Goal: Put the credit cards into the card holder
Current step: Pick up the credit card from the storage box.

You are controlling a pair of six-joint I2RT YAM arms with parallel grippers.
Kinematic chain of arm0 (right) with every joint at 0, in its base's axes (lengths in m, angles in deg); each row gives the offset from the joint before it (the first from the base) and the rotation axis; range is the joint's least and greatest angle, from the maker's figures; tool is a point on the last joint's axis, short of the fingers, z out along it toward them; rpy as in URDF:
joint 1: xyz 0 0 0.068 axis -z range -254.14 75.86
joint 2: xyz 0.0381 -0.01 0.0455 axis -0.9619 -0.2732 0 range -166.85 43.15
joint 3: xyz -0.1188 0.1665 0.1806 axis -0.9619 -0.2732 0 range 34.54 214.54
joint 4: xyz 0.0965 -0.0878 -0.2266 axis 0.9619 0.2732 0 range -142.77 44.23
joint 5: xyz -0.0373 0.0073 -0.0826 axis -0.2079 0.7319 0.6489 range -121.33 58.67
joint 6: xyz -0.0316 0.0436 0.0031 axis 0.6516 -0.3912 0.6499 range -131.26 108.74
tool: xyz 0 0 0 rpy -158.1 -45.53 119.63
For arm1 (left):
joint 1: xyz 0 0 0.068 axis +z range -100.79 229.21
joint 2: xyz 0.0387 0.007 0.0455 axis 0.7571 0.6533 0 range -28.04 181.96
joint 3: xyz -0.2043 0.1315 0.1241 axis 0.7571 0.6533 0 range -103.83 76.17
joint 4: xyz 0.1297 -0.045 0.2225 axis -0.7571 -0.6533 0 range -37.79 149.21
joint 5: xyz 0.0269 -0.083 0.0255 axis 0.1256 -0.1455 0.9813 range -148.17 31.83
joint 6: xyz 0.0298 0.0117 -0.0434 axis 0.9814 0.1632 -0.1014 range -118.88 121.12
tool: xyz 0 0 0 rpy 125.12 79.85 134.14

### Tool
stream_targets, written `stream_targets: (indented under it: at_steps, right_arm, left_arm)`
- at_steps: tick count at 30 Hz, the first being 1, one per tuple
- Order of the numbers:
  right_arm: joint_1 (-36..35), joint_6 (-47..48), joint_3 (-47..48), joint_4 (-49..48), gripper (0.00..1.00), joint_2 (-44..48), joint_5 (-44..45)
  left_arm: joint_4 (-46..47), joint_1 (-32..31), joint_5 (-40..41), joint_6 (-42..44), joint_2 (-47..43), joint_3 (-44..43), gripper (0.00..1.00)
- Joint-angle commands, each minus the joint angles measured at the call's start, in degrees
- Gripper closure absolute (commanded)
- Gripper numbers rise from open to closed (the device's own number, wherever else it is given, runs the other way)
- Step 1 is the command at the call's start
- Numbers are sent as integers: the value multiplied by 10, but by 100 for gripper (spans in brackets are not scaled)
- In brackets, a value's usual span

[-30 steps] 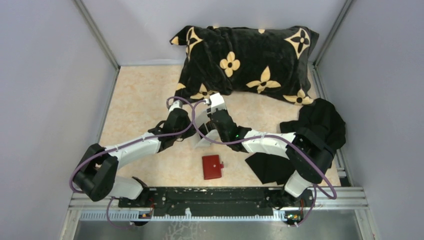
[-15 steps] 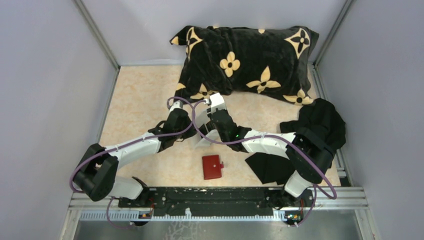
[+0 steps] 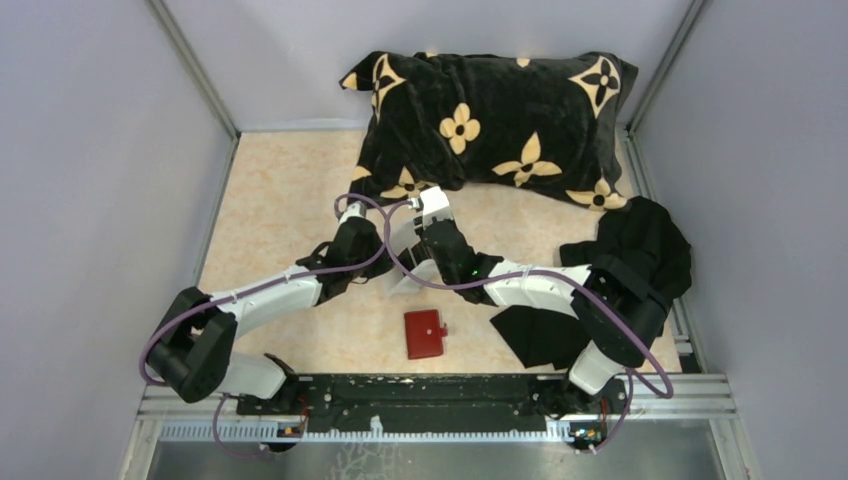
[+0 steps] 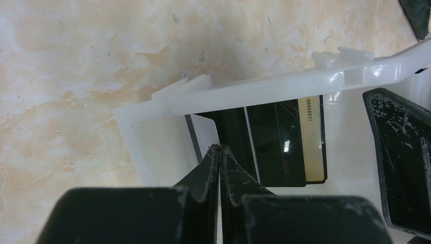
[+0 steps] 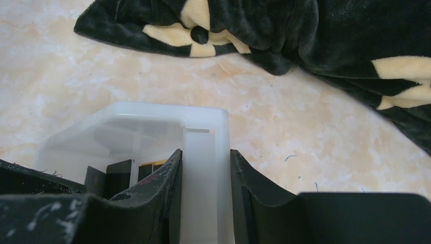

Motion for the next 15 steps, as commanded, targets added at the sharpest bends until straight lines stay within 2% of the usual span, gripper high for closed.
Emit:
stream_targets:
  at_steps: [1, 7, 15]
  right_arm:
    - [1, -14, -3, -42, 100, 13, -1]
    - [1, -14, -1, -41, 100, 13, -2]
    - [1, -15, -1, -41, 100, 13, -3]
  left_arm:
    - [-80, -1, -9, 8, 5, 33, 96]
    - [-84, -1, -10, 3, -8, 49, 97]
    - [-79, -1, -13, -2, -3, 59, 90]
